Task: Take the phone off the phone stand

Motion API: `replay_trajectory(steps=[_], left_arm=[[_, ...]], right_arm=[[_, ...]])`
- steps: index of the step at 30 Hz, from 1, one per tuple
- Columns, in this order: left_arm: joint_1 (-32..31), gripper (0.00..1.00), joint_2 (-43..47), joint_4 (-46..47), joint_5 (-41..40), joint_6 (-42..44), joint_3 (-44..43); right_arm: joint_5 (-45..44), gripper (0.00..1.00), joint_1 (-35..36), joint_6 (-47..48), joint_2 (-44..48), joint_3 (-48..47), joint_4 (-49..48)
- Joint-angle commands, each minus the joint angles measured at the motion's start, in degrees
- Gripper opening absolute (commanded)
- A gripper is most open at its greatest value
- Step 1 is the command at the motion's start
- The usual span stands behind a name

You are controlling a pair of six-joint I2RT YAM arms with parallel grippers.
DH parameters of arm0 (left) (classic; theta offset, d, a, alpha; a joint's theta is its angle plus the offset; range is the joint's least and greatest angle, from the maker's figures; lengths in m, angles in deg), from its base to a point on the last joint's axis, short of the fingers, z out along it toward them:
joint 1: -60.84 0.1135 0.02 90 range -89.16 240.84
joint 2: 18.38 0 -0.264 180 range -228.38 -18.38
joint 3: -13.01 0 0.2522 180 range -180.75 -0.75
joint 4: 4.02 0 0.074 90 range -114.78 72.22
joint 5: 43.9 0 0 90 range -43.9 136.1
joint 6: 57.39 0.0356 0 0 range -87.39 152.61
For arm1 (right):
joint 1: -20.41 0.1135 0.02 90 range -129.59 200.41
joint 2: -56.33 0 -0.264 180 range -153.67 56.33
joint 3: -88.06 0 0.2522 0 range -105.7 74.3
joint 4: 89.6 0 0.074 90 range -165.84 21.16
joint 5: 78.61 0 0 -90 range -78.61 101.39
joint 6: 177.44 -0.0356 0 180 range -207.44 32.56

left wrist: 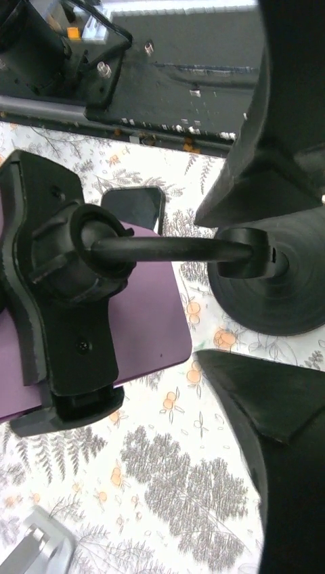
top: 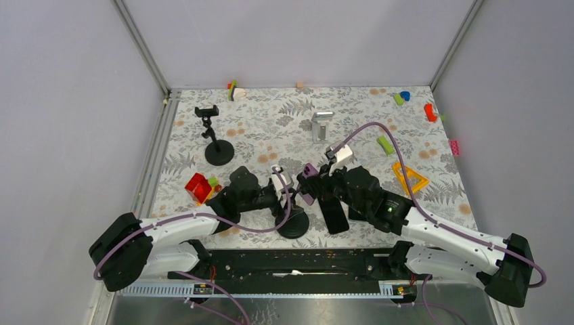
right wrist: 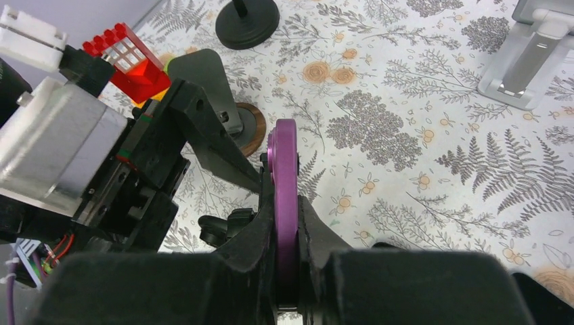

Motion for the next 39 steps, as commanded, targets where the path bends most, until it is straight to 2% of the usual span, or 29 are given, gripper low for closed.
replay_trajectory(steps=[1,2,3,5,6,10,13,18,25,28,31,39], left_arm=[[-0.2,0.51,-2.46,6.85,1.37,0.7,-0.48],[-0.31,0.35,-3.21,6.86,2.31,0.66,-0.67],[-0.34,0.24,-3.94,6.97,3.19,0.37,-0.85],[-0.77,0.05,-5.23,7.6,3.89,-0.87,-0.91],[-0.95,0.0,-5.79,7.86,4.2,-1.04,-0.91],[-2.2,0.0,-6.72,9.11,4.83,-2.72,-0.08],[-4.63,0.0,-6.08,8.48,-1.38,-1.79,0.92],[-5.57,0.0,-7.82,5.31,-4.68,-0.38,-0.35],[-6.82,0.0,-11.16,10.31,-6.91,-3.45,0.97],[-7.55,0.0,-12.2,11.09,-7.42,-3.78,1.26],[-8.05,0.0,-13.18,12.19,-7.32,-3.95,1.82],[-8.62,0.0,-15.33,15.04,-6.04,-5.12,2.75]], right_arm=[[-4.12,0.0,0.42,2.64,-1.77,-6.26,8.77],[-4.95,0.0,0.5,2.77,-2.47,-7.72,10.4],[-5.72,0.0,0.73,3.15,-3.25,-8.98,11.86],[-7.42,0.0,1.65,4.2,-4.79,-11.47,14.17],[-8.81,0.0,2.3,4.77,-5.54,-12.43,14.98],[-15.57,0.0,4.68,5.32,-8.16,-15.47,17.86],[-21.31,0.0,6.35,5.88,-10.26,-17.91,20.3],[-31.37,0.0,10.74,10.8,-15.69,-24.23,23.58],[-44.55,0.0,17.84,14.31,-25.64,-31.97,24.98],[-45.07,0.0,18.97,12.81,-27.35,-34.62,25.02],[-42.0,0.0,19.1,9.25,-26.57,-35.56,23.78],[-33.22,0.0,19.01,1.21,-19.63,-30.32,15.24]])
